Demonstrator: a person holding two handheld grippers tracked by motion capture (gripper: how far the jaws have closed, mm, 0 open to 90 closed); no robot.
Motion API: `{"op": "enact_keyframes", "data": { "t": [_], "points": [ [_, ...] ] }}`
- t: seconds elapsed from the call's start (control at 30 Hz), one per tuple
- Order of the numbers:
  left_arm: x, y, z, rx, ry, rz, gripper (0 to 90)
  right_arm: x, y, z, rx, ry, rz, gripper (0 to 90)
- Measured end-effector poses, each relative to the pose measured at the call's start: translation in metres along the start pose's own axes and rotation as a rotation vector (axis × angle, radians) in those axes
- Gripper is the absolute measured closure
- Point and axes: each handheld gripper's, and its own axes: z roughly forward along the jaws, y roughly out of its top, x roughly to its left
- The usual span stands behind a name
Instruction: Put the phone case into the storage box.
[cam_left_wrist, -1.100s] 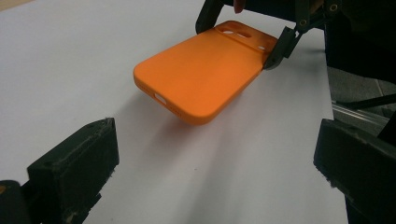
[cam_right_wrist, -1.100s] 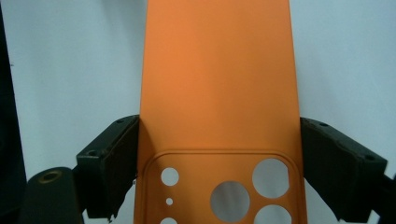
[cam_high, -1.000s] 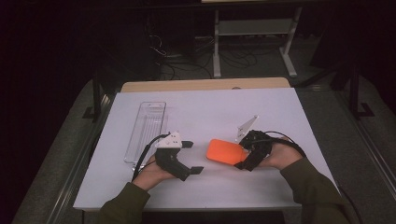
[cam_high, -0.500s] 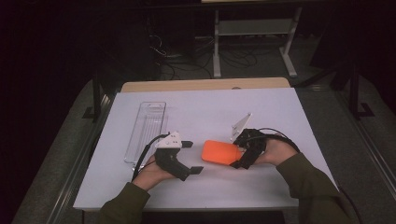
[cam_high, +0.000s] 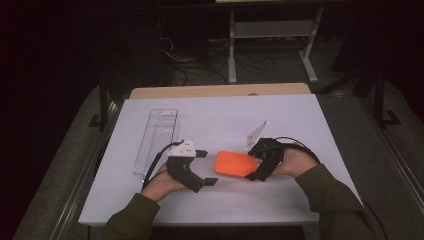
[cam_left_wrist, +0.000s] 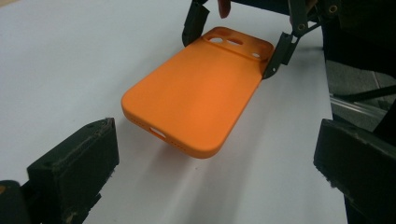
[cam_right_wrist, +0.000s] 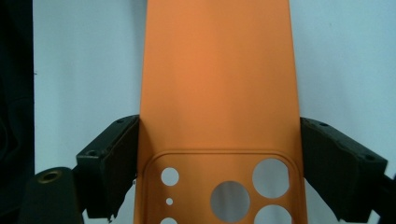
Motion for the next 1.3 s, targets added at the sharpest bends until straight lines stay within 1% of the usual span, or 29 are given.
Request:
{"op": "enact_keyframes", "data": {
  "t": [0.03, 0.07, 0.17, 0.2, 0.27, 0.3, 0.37, 0.47, 0.5, 0.57, 0.63, 0.67, 0.77, 0.83, 0.93, 0.97, 1.0, 1.1, 1.13, 1.2, 1.3],
  "points": [
    [0.000, 0.001, 0.001, -0.002, -0.005, -0.006, 0.0, 0.000, 0.000, 0.000, 0.004, -0.002, -0.004, 15.0],
    [0.000, 0.003, 0.001, 0.004, -0.009, 0.003, 0.0, 0.000, 0.000, 0.000, 0.006, -0.002, -0.002, 15.1],
    [0.001, 0.006, 0.001, 0.006, -0.012, 0.009, 0.0, 0.001, 0.000, 0.001, 0.007, -0.001, -0.004, 15.0],
    [0.001, 0.008, 0.001, 0.016, -0.016, 0.012, 0.0, 0.001, 0.000, 0.001, 0.008, -0.001, -0.006, 15.0],
    [0.002, 0.013, 0.001, 0.038, -0.020, 0.037, 0.0, 0.002, 0.001, 0.001, 0.009, -0.002, -0.007, 15.1],
    [0.003, 0.015, 0.001, 0.034, -0.018, 0.047, 0.0, 0.002, 0.001, 0.001, 0.009, -0.002, -0.007, 15.1],
    [0.004, 0.019, 0.000, 0.045, -0.024, 0.053, 0.0, 0.001, 0.001, 0.001, 0.008, -0.004, -0.008, 15.0],
    [0.006, 0.023, -0.002, 0.043, -0.028, 0.063, 0.0, 0.001, 0.001, 0.002, 0.008, -0.004, -0.009, 15.0],
    [0.007, 0.024, -0.003, 0.042, -0.028, 0.058, 0.0, 0.001, 0.001, 0.002, 0.008, -0.002, -0.009, 15.0],
    [0.010, 0.027, -0.005, 0.044, -0.023, 0.065, 0.0, 0.001, 0.001, 0.003, 0.010, -0.002, -0.008, 15.0],
    [0.013, 0.030, -0.007, 0.044, -0.020, 0.079, 0.0, 0.001, 0.001, 0.003, 0.009, -0.003, -0.008, 15.0],
    [0.013, 0.032, -0.008, 0.037, -0.021, 0.073, 0.0, 0.001, 0.001, 0.003, 0.009, -0.004, -0.008, 15.1],
    [0.017, 0.037, -0.011, 0.033, -0.021, 0.083, 0.0, 0.001, 0.001, 0.003, 0.011, -0.007, -0.007, 15.0],
    [0.018, 0.040, -0.013, 0.027, -0.024, 0.082, 0.0, 0.002, 0.001, 0.002, 0.009, -0.008, -0.007, 15.0],
    [0.022, 0.044, -0.012, 0.045, -0.034, 0.096, 0.0, 0.001, 0.001, 0.001, 0.000, -0.010, -0.007, 15.0],
    [0.022, 0.045, -0.012, 0.045, -0.036, 0.091, 0.0, 0.001, 0.001, 0.001, 0.000, -0.010, -0.007, 15.0],
    [0.024, 0.047, -0.011, 0.054, -0.039, 0.102, 0.0, 0.000, 0.001, 0.001, -0.003, -0.008, -0.007, 15.0],
    [0.026, 0.051, -0.010, 0.060, -0.053, 0.108, 0.0, 0.000, 0.000, 0.000, -0.003, -0.009, -0.006, 15.0],
    [0.026, 0.052, -0.010, 0.065, -0.049, 0.118, 0.0, 0.000, 0.000, 0.000, -0.003, -0.009, -0.006, 15.0],
    [0.028, 0.051, -0.009, 0.070, -0.052, 0.124, 0.0, 0.000, 0.000, 0.000, -0.002, -0.009, -0.006, 15.0],
    [0.030, 0.049, -0.007, 0.092, -0.054, 0.127, 0.0, 0.000, 0.000, 0.001, -0.002, -0.010, -0.008, 15.0]
  ]
}}
